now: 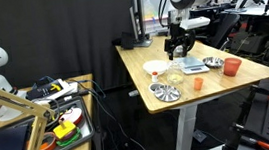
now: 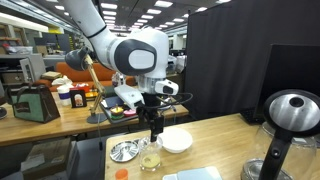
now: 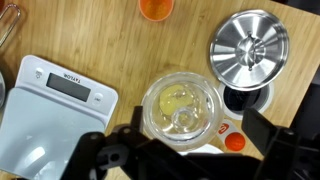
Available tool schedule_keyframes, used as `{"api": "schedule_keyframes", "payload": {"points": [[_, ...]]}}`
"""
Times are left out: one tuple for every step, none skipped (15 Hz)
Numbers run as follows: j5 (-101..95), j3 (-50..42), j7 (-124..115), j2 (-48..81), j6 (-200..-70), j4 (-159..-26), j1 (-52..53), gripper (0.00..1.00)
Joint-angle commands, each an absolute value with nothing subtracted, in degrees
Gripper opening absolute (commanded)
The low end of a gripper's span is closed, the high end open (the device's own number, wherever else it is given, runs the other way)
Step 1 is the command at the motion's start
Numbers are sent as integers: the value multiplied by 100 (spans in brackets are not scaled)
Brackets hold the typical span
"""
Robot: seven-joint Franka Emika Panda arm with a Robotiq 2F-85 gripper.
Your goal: Remove the lid from the transparent jar
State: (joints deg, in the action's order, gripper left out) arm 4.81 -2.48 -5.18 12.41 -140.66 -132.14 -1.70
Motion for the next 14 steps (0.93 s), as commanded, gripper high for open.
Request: {"api": "schedule_keyframes", "payload": {"points": [[357,-241,-465,1461,-14113,-13036,-159,100],[347,-238,-464,1517,-14112,-13002,-157,100],[310,-244,-477,1595,-14110,-12949,-149,100],[249,-258,-512,1666,-14105,-12897,-132,100],[183,-270,-536,1715,-14105,-12849,-115,100],[106,-283,-556,1769,-14107,-12797,-98,100],[47,-289,-567,1813,-14098,-12745,-93,100],[-33,-305,-592,1846,-14098,-12699,-82,100],[-69,-306,-576,1861,-14094,-12669,-91,95],[-91,-300,-549,1860,-14086,-12652,-107,72],[-53,-283,-516,1853,-14066,-12654,-127,71],[-44,-277,-511,1852,-14063,-12665,-129,68],[-20,-265,-501,1847,-14060,-12695,-132,62],[1,-256,-491,1849,-14053,-12711,-137,53]]}}
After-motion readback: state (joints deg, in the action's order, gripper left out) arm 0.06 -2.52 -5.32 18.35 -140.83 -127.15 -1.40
